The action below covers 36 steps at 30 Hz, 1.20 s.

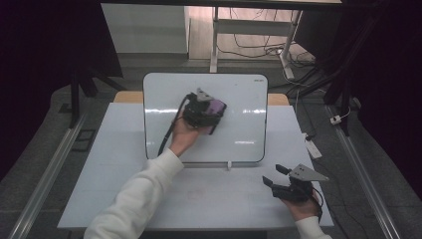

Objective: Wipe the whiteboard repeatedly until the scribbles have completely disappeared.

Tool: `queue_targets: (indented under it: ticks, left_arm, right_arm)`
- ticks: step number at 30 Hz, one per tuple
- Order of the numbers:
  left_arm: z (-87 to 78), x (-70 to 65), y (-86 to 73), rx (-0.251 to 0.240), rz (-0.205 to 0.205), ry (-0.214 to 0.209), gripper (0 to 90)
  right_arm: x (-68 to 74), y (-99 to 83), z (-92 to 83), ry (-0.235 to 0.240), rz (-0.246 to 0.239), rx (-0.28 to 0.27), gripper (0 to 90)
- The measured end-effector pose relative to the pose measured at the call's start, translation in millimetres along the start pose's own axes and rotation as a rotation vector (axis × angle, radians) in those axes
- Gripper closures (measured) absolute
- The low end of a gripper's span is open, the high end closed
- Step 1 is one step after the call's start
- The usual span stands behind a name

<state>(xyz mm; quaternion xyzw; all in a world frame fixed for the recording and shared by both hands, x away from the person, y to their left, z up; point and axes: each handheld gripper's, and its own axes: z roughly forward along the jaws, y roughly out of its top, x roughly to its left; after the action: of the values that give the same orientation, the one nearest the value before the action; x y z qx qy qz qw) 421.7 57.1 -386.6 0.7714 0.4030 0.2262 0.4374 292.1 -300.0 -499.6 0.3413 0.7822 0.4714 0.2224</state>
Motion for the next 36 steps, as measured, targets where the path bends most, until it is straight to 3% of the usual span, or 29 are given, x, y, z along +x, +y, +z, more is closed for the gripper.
queue_targets:
  ticks: [3,6,10,18,23,26,30,36]
  left_arm:
    - [-14.0,18.6,-6.2,-0.018,-0.034,0.033,40.7]
    - [-18.1,20.9,-16.7,-0.022,-0.039,0.045,40.7]
    - [-11.6,5.9,-27.7,-0.007,-0.016,0.037,40.7]
    - [23.6,-50.2,-39.3,0.050,0.056,-0.079,40.7]
    - [39.0,-65.8,-28.1,0.052,0.057,-0.126,40.7]
    - [43.8,-68.6,-16.4,0.053,0.068,-0.129,40.7]
    - [35.5,-55.1,-9.5,0.030,0.047,-0.101,40.7]
    - [1.1,-7.9,-24.7,-0.009,-0.046,-0.042,40.6]
  right_arm:
    - [-0.1,0.2,0.5,0.000,0.001,0.000,30.0]
    - [0.0,0.3,1.2,0.000,-0.001,0.002,29.9]
    - [0.7,0.4,2.7,0.006,-0.001,0.004,30.0]
    - [1.3,1.4,2.4,0.003,-0.009,0.001,30.0]
    - [0.0,0.8,1.5,0.002,-0.003,-0.001,30.0]
    - [0.2,1.0,1.2,0.001,-0.004,-0.001,30.0]
    - [-0.2,0.7,0.3,0.002,-0.003,-0.004,30.0]
    - [-0.3,0.5,1.2,0.004,-0.003,-0.003,30.0]
